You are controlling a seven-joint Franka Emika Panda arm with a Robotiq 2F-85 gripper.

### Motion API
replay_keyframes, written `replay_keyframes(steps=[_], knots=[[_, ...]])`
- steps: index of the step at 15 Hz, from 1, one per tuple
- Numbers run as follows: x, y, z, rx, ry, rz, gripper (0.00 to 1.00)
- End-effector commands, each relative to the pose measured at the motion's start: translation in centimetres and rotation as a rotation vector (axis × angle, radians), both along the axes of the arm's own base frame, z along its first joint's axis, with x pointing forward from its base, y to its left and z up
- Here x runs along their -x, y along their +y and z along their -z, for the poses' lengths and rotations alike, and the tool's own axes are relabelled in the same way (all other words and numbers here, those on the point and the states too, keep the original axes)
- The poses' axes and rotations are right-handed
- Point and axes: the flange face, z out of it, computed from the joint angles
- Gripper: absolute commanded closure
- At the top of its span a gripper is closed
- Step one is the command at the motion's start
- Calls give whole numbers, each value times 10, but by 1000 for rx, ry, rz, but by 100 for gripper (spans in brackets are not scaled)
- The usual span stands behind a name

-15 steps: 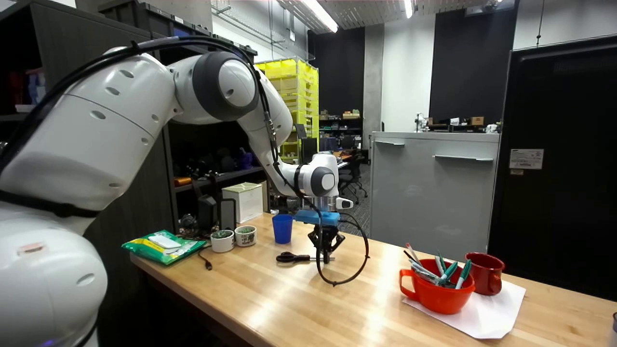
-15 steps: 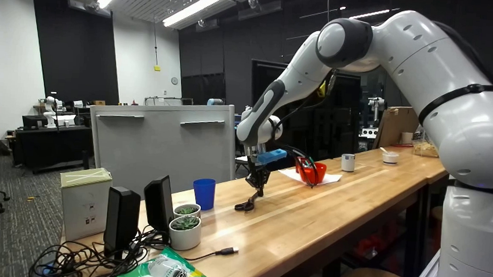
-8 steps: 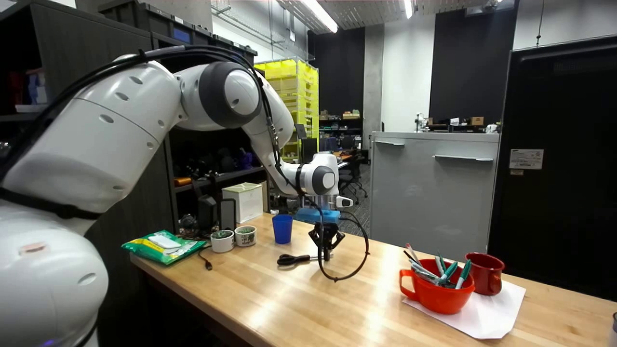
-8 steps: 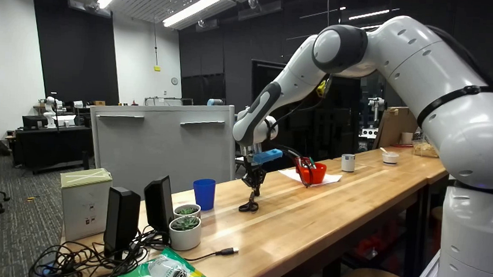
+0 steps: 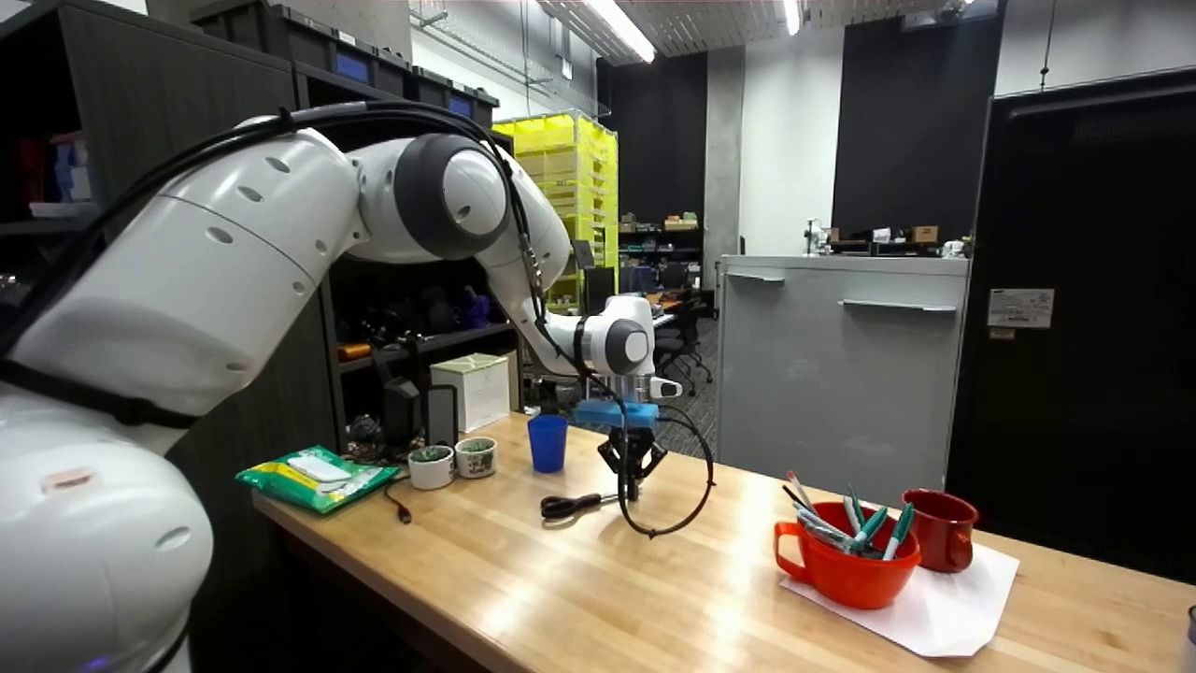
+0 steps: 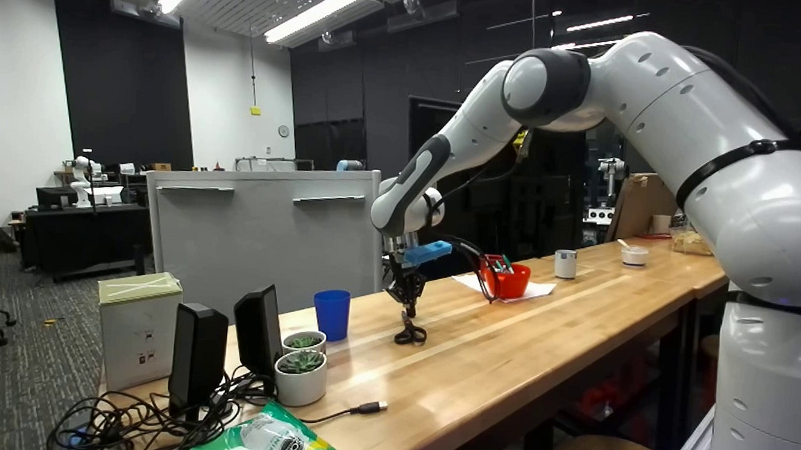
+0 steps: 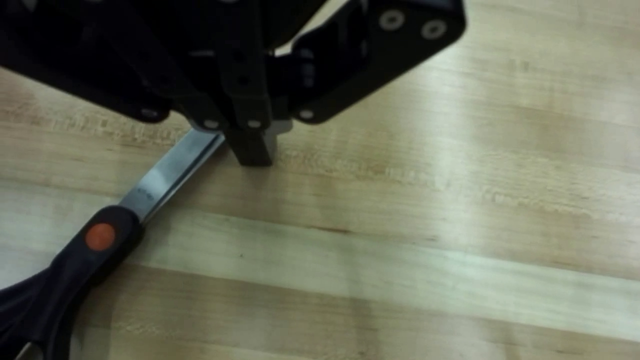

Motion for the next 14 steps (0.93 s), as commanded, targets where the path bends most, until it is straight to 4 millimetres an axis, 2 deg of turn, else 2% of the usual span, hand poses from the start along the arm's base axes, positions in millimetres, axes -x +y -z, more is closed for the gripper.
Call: replay_keyframes(steps=[1,9,14], knots=[[-8,10,-1,24,14,-20,100],[-15,33,-1,24,12,-55,100],[-15,41,-3,32,12,-85,100]])
